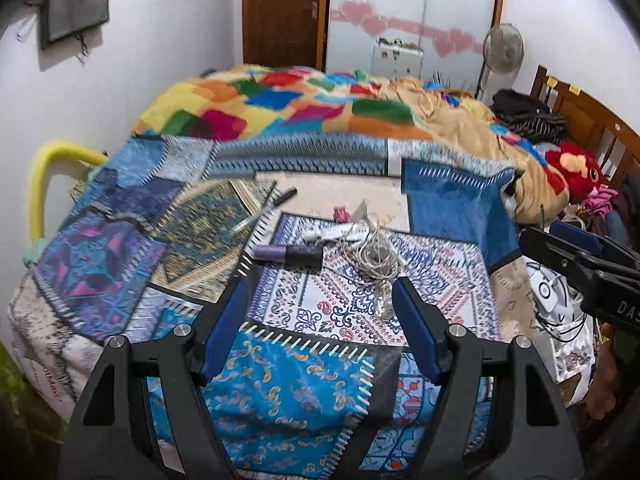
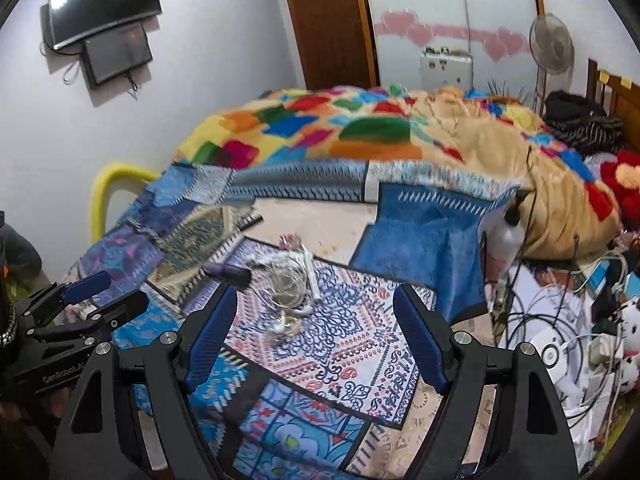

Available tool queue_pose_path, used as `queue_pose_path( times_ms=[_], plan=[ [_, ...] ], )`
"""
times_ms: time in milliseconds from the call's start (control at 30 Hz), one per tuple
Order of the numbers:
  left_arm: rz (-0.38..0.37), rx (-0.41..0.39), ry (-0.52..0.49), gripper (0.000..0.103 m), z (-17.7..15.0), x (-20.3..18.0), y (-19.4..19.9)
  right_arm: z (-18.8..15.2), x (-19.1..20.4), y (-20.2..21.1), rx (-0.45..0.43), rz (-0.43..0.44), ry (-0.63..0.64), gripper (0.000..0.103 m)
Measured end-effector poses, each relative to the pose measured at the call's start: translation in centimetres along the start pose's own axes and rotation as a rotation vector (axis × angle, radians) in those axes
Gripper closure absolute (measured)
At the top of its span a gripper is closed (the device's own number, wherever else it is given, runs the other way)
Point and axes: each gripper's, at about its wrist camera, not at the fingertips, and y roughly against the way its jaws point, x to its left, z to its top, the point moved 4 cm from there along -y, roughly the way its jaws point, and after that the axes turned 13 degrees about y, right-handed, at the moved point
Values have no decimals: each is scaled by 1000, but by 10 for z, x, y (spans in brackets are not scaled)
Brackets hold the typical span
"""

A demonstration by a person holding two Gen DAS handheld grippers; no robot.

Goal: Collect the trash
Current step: 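Raise both tools back over the quilt toward the remaining items, then grasp the purple spray bottle with the left tool while the right tool grasps the white earphones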

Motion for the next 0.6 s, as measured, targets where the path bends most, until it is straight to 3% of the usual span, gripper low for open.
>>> queue_pose_path(
  times_ms=[233,333,600],
  plan=[
    [-1,78,90,30,8,15,-69,-7,-7,-49,54,47,-22,25],
    [32,91,122,30,15,20,-99,-8,-9,-63,58,59,-36,27],
    [145,87,258,30,36,35,-155,-5,3,-97,82,144,-43,47]
  ],
)
